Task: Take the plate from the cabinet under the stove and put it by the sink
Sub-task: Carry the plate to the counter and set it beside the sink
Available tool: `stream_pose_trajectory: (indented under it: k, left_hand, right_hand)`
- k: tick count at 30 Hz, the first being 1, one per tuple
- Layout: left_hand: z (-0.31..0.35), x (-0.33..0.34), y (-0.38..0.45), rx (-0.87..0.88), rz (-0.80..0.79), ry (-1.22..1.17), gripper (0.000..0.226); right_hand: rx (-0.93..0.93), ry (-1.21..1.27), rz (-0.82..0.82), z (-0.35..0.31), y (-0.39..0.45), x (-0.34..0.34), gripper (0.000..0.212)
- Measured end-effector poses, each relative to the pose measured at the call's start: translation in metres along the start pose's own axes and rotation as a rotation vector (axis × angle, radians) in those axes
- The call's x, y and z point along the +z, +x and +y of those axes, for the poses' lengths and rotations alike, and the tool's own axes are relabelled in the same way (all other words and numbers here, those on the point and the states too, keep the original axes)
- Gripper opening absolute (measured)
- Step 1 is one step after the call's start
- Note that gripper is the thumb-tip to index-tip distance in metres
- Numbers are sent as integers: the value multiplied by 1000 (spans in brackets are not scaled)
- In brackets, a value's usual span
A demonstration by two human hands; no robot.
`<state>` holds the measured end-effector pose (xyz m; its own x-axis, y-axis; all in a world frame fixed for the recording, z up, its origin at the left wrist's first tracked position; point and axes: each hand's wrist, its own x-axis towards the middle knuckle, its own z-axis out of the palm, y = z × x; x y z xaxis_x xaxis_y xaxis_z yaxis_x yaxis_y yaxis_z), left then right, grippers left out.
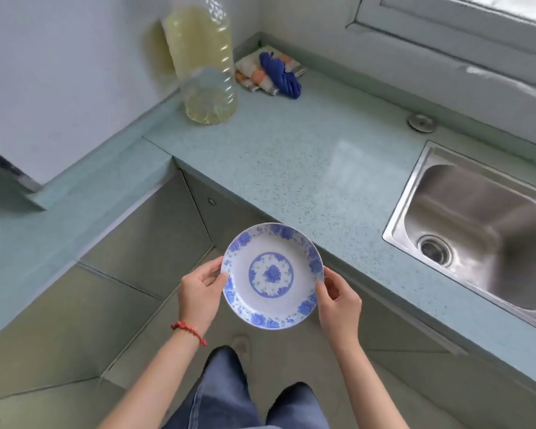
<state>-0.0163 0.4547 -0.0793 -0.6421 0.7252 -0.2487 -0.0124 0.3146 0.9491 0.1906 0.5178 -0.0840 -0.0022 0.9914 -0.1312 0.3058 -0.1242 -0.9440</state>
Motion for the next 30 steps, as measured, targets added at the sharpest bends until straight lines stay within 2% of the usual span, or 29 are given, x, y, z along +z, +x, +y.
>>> stream_pose_trajectory:
  k: [7, 10, 16, 21, 30]
  left_hand:
    - [26, 11, 79, 51, -60, 63, 40]
    - [29, 26, 103, 52, -73, 90, 32]
    - [39, 68, 141, 51, -115, 130, 31]
    - [53, 109, 165, 62, -173, 192, 31]
    - [61, 168, 210, 42, -306, 294, 31]
  right_hand:
    - [49, -26, 62, -14, 61, 36, 19]
    - [63, -38, 86, -16, 85, 38, 19]
    - [70, -34, 102, -14, 135, 28, 21]
    - [73, -62, 184, -10, 166, 11, 21]
    - [189, -98, 295, 7, 198, 1, 25]
